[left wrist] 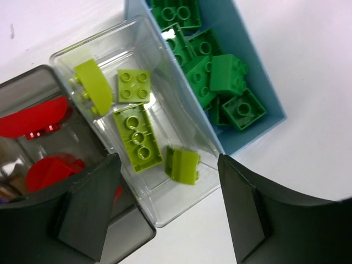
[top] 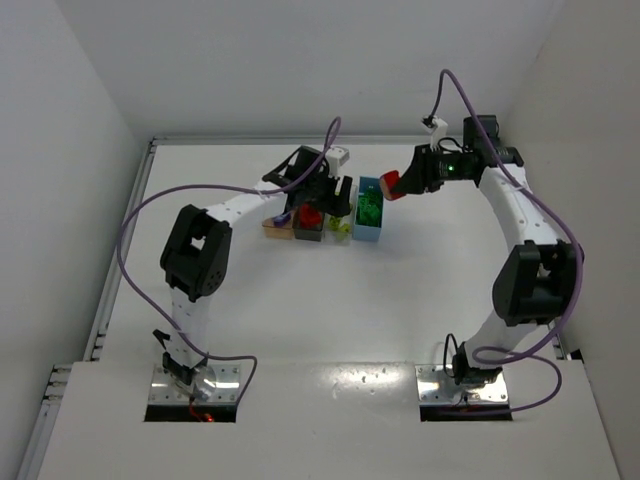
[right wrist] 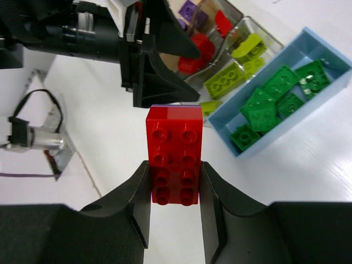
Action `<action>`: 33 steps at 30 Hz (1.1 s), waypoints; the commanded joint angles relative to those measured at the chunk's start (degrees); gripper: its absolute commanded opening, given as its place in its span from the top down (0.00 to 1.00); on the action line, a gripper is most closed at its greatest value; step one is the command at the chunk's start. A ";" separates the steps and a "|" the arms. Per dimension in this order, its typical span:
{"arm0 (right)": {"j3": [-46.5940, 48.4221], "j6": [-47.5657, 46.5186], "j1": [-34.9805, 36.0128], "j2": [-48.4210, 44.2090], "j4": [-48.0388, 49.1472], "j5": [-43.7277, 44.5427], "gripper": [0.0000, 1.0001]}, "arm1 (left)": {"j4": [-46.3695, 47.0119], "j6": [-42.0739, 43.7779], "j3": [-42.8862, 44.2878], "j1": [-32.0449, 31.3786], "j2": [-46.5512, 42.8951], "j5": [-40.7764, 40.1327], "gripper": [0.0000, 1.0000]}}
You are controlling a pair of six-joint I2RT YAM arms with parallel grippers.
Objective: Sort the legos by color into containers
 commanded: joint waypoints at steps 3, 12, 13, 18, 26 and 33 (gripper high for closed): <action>0.19 3.40 -0.39 1.43 4.01 -12.63 0.93 | 8.00 -1.19 0.77 1.60 -5.73 15.99 0.24; -2.99 24.93 1.63 7.57 27.74 -33.21 0.92 | 49.73 -30.99 -17.86 6.00 -15.58 52.05 0.25; -2.98 26.16 2.16 8.27 29.06 -33.82 0.92 | 50.46 -31.00 -19.44 6.00 -16.20 52.07 0.25; -1.76 30.83 3.91 10.57 33.38 -36.90 0.92 | 48.90 -30.13 -20.69 6.00 -17.87 53.30 0.25; -2.37 30.83 5.50 9.52 34.43 -38.57 0.92 | 47.04 -28.36 -20.69 7.75 -17.26 52.07 0.25; -4.65 31.35 7.17 7.14 36.10 -39.10 0.92 | 44.67 -26.26 -15.87 9.34 -14.45 51.01 0.24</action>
